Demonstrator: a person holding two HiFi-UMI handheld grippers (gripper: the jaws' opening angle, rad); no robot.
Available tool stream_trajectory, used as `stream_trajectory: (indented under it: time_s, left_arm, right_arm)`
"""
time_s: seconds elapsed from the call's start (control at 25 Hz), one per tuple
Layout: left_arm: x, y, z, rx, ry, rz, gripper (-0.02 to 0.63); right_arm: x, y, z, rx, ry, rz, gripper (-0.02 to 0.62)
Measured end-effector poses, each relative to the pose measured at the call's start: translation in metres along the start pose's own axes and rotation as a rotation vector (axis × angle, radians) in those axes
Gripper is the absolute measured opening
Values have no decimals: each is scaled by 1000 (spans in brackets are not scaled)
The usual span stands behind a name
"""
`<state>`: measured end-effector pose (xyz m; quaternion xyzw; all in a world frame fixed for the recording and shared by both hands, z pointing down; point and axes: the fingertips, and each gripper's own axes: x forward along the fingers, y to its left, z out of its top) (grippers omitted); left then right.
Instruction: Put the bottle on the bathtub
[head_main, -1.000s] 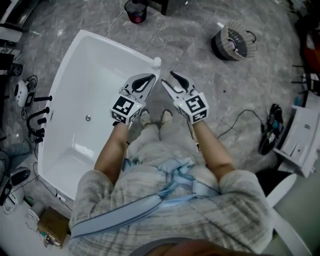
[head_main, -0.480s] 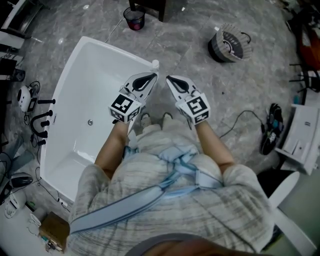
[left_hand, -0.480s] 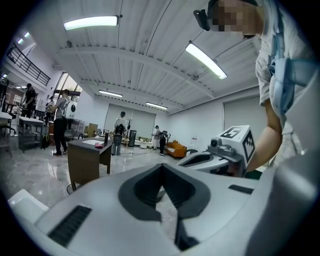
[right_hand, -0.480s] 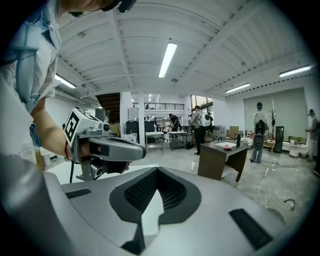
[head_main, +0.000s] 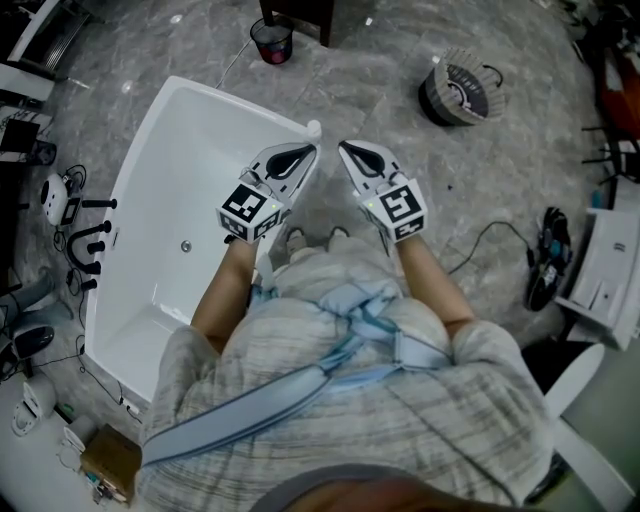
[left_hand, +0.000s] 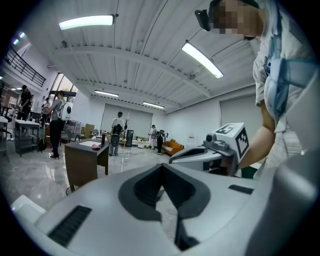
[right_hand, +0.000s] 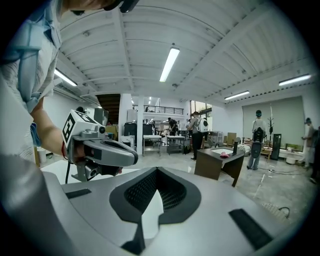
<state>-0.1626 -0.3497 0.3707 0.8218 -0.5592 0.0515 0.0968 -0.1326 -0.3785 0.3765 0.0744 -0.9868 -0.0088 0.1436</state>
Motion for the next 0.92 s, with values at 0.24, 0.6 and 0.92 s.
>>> stream_trajectory:
  time_s: [0.24,0.6,0.92]
  left_arm:
    - [4,-2,-2,1,15,-9,3]
    - [10,-10,-11,-18,27,-25,3]
    - [13,-12,-12,-17,33,-23,3]
  right_arm:
    - [0,1,-1,29,-2,20,5]
    - [-3,6,-12,43,30,35,3]
    - [-6,4,-15,39,38,41,3]
